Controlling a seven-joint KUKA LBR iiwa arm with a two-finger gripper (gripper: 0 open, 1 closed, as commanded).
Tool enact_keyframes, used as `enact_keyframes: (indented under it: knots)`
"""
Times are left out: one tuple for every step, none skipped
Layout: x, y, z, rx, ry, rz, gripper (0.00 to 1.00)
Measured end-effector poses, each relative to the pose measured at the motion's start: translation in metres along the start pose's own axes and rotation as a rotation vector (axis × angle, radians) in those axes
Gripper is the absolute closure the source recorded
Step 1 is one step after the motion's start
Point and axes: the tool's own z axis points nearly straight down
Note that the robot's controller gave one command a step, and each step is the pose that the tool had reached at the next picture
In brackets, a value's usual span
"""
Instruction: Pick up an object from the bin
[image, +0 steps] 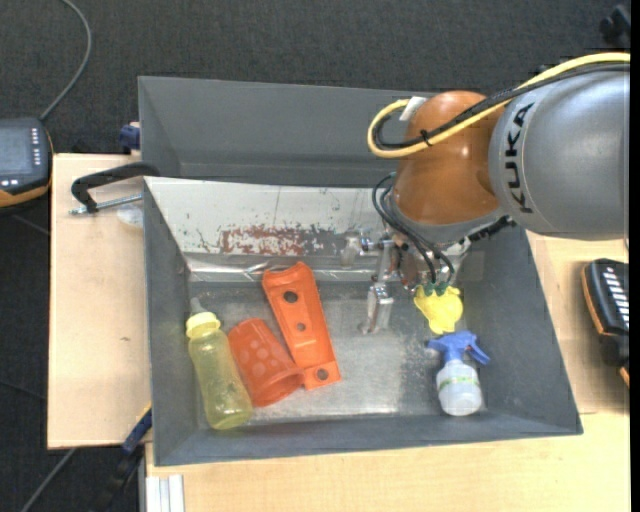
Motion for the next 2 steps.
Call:
enact_keyframes:
  knots:
    - [-0.001, 0.052, 0.026, 0.001, 0.002, 0.073, 0.00]
    - [0.001, 0.093, 0.052, -0.002, 0.001, -0.013, 0.00]
